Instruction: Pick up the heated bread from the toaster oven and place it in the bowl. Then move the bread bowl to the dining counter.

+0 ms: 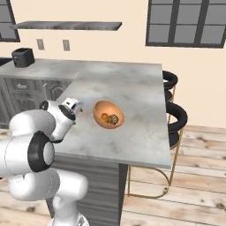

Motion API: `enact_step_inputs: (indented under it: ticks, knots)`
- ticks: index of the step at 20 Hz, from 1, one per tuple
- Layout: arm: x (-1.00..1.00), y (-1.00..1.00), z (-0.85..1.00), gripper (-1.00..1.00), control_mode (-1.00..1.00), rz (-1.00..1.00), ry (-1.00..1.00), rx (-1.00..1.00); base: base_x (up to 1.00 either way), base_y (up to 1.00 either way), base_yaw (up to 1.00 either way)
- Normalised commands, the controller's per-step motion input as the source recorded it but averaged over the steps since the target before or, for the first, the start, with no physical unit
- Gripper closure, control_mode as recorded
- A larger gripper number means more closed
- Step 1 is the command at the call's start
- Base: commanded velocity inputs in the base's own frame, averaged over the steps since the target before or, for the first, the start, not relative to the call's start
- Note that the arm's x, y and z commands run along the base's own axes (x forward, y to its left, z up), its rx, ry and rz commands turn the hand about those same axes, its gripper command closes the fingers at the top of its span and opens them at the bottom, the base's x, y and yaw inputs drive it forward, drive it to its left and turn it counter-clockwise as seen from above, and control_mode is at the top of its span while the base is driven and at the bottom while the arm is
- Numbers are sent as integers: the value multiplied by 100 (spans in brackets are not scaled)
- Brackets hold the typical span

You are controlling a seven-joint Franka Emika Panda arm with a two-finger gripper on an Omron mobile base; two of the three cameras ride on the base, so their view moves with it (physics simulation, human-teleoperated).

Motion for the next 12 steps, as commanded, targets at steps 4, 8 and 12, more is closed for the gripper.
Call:
enact_step_inputs:
  ticks: [4, 8, 12]
  knots:
    - [-100, -14, 99, -100, -100, -1, -43, 0, 0, 0, 0]
    - [-100, -5, 69, -100, -100, 0, -51, 0, 0, 0, 0]
    - [-100, 1, 32, -100, -100, 0, -65, -11, 0, 0, 0]
